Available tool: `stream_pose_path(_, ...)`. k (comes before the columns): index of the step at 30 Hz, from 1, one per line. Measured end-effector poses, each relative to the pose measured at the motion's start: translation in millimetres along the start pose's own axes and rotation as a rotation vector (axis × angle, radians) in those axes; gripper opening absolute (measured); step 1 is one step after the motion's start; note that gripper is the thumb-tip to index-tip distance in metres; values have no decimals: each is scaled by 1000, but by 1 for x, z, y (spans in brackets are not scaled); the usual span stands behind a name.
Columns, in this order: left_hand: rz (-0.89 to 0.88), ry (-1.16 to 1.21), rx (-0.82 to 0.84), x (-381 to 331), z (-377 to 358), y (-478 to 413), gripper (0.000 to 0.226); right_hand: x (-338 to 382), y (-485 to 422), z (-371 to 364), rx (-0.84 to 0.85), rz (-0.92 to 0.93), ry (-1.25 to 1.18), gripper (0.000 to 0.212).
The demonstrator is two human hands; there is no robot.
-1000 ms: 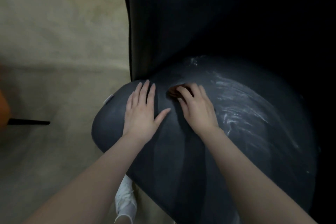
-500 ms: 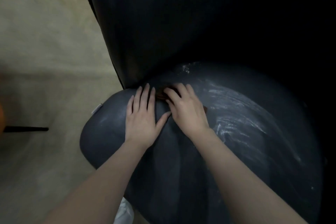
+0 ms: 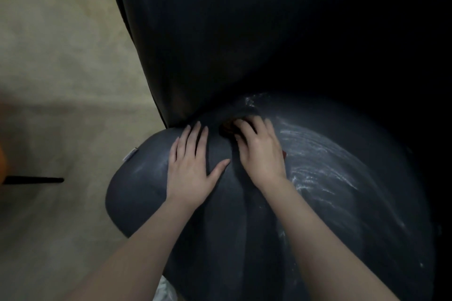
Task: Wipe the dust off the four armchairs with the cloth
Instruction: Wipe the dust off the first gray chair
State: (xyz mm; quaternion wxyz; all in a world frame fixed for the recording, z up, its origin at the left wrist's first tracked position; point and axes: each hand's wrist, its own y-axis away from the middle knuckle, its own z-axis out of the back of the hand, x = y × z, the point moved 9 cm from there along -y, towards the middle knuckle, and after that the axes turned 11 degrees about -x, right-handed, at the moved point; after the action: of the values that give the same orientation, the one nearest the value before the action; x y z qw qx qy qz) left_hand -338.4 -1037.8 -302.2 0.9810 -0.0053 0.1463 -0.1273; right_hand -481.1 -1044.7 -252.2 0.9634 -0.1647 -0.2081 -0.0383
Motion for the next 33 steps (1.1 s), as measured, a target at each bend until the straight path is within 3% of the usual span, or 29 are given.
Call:
stream_pose_path(5,11,41,-7,1,0,0,82,-60,-33,28,-147,-164,31,31)
stream_pose_path(10,24,59,-6,1,-2,0,83,-114,-73,24,-80,-325,137,34)
stream_pose_path(20,22,78,-5,1,-3,-1,83,-31,-58,-14,161,72,-98,26)
stream_pose_path(28,13,64,-17,1,-2,-1,83,-68,-78,-8,6,-154,-19,28)
stream_pose_path(33,11,56,-20,1,-2,-1,82,-30,-55,-16,154,27,-130,26)
